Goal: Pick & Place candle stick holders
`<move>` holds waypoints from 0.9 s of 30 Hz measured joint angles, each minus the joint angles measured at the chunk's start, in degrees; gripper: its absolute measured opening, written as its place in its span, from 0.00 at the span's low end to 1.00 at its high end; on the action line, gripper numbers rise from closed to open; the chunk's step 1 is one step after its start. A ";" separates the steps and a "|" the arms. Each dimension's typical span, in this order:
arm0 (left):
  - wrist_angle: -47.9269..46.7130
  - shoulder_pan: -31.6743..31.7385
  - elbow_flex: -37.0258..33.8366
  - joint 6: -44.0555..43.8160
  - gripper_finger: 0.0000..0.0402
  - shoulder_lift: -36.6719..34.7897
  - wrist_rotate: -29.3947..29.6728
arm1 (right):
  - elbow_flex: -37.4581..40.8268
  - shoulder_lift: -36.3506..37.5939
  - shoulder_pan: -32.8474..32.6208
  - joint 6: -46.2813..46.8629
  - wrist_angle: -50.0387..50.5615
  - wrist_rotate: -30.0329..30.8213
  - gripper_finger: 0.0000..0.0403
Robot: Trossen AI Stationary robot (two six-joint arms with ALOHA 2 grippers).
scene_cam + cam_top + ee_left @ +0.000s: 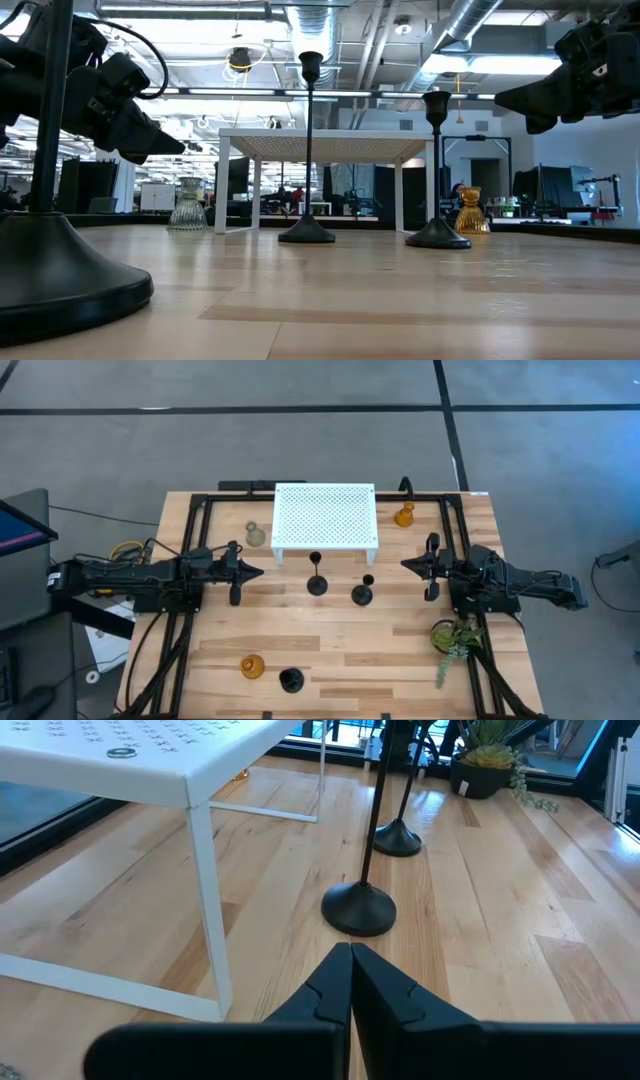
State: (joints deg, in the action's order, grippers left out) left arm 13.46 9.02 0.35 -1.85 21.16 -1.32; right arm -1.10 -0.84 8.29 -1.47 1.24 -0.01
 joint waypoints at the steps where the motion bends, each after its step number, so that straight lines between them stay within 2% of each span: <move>1: 0.09 0.01 0.01 -0.10 0.02 0.00 0.00 | 0.02 0.00 0.00 0.02 0.00 0.00 0.00; 27: 0.87 0.01 0.01 -0.12 0.02 0.01 0.00 | 0.02 0.00 0.00 0.01 0.01 0.00 0.00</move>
State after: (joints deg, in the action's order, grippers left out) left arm 14.33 9.04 0.36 -1.97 21.17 -1.32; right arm -1.08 -0.84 8.29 -1.47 1.25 -0.01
